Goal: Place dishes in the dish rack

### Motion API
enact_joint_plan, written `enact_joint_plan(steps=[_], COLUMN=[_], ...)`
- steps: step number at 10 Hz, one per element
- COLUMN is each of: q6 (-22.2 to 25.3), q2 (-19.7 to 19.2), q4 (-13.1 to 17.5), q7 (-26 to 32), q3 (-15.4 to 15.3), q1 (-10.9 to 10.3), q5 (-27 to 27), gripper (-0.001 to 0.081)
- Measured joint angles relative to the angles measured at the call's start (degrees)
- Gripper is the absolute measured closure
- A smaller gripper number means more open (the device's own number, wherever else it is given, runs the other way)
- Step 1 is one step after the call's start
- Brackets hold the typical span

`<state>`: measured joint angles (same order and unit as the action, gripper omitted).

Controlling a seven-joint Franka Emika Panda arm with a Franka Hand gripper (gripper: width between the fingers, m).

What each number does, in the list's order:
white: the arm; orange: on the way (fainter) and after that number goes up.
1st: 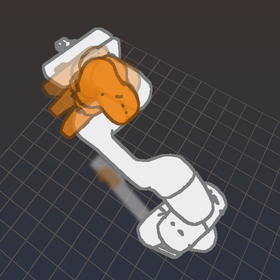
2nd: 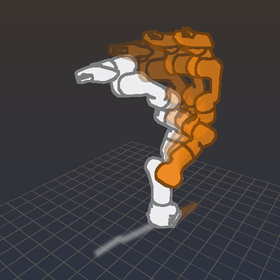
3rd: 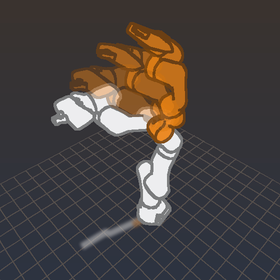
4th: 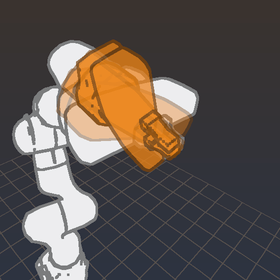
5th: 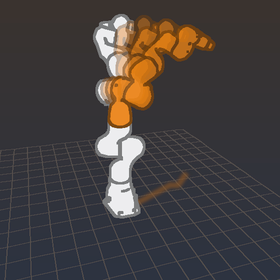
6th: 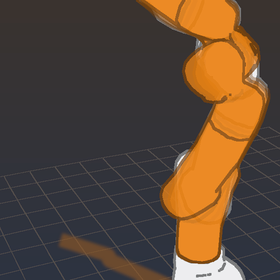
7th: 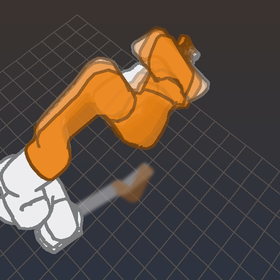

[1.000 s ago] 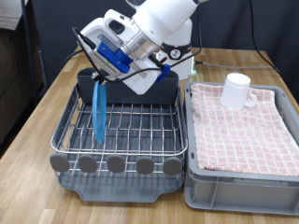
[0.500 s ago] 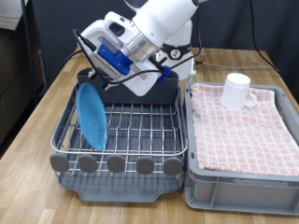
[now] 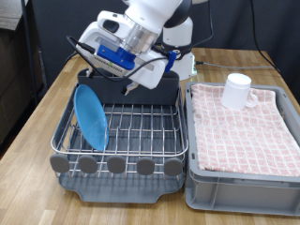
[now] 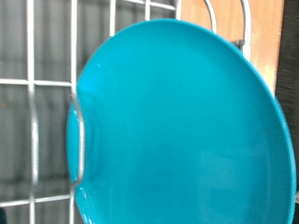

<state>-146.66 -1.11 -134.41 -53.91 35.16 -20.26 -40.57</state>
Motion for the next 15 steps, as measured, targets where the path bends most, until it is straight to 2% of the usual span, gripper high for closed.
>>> enact_joint_plan(steps=[2, 3, 6, 8, 10, 11, 13, 15], q6=[-3.7, -2.5, 6.1, 6.7, 7.1, 7.3, 10.9, 18.3], q2=[2.8, 4.6, 11.3, 15.1, 14.7, 14.6, 15.0, 16.8], q4=[-0.9, -1.0, -0.5, -1.2, -1.2, -1.1, -0.4, 0.7], q7=[8.6, 10.9, 14.5, 14.8, 14.8, 15.4, 18.4, 20.7], q3=[1.8, 2.5, 1.6, 0.3, 0.4, 0.4, 0.0, -1.6], q1=[0.2, 0.3, 0.4, 0.4, 0.3, -0.2, -2.5, -5.3], q5=[8.2, 9.3, 8.5, 3.7, 5.3, 7.2, 13.2, 18.7], gripper=[0.0013, 0.0013, 0.0004, 0.0004, 0.0004, 0.0004, 0.0004, 0.0004])
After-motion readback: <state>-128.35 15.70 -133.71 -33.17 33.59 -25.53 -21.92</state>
